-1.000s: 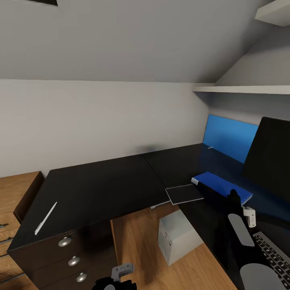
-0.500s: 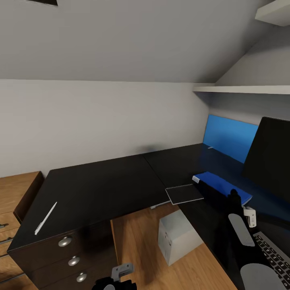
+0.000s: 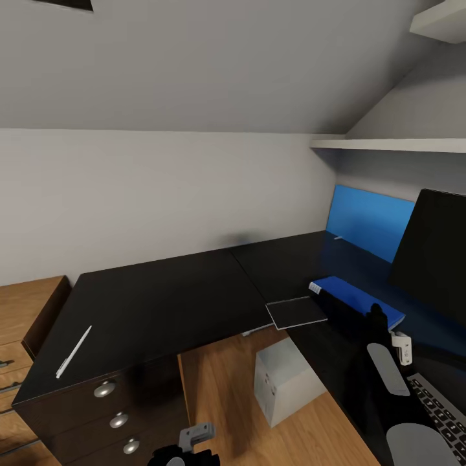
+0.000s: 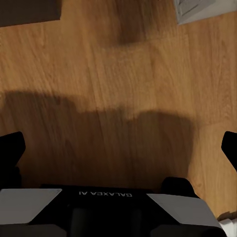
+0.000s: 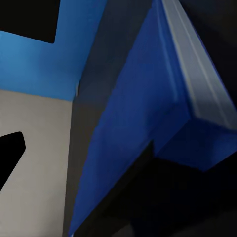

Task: In the bedroom, organize the workspace by keeping the computer under the desk, ensuring the monitor is on the desk, placing the keyboard on the desk next to the monitor, placing the mouse on the desk next to the keyboard, moving the folder from the swivel chair onto the desk next to the mouse, stacking the notebook on top of the folder with the pen on top of the notebook, and positioning the swivel chair next to the desk.

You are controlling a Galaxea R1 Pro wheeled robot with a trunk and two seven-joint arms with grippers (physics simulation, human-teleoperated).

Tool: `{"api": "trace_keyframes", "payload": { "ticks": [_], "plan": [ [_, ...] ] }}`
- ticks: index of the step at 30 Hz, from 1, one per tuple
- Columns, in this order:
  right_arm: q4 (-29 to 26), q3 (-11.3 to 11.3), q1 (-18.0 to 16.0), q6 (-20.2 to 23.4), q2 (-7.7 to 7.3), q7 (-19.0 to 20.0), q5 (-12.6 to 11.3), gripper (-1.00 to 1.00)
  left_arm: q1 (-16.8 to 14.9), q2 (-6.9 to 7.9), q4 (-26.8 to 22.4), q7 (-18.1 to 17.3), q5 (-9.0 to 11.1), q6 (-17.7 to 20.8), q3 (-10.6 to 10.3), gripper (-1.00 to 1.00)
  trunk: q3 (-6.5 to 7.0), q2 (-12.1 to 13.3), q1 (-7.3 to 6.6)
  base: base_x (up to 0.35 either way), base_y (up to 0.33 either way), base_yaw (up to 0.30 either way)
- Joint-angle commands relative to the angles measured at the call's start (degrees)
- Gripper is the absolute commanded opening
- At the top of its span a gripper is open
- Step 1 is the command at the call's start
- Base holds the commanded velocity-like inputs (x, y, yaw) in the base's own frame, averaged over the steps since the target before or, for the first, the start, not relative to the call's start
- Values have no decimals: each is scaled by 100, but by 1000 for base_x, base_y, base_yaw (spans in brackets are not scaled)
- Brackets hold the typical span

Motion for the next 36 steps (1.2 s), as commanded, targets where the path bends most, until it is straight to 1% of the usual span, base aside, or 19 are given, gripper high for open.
{"api": "trace_keyframes", "payload": {
  "ticks": [1,10,15,17,27,31,36],
  "plan": [
    [-6,9,-3,-30,-2,-10,-49,100,-7,4,-9,47,34,1,-14,100,-6,-3,0,0,0,0],
    [-6,9,-3,-30,-2,-9,-44,100,-6,4,40,62,32,9,-1,100,-6,-3,0,-53,-8,0],
    [-6,9,-3,-30,-2,-9,-42,100,-6,-2,397,55,3,5,-9,100,-6,-3,0,-16,-3,0],
    [-6,9,-3,-30,-2,-9,-41,100,-7,-4,439,54,-2,3,-11,100,-6,-3,0,-3,-1,0],
    [-53,7,-3,-30,-12,-9,-41,100,-7,-1,488,54,2,1,-7,100,-6,-3,0,0,0,0],
    [-87,-8,-3,-32,-19,-9,-41,100,-7,-5,485,55,-3,1,-5,100,66,157,-88,0,0,0],
    [-93,-14,-3,-37,-20,-9,-41,100,-7,2,486,54,1,1,-4,100,66,157,-88,0,0,0]
  ]
}}
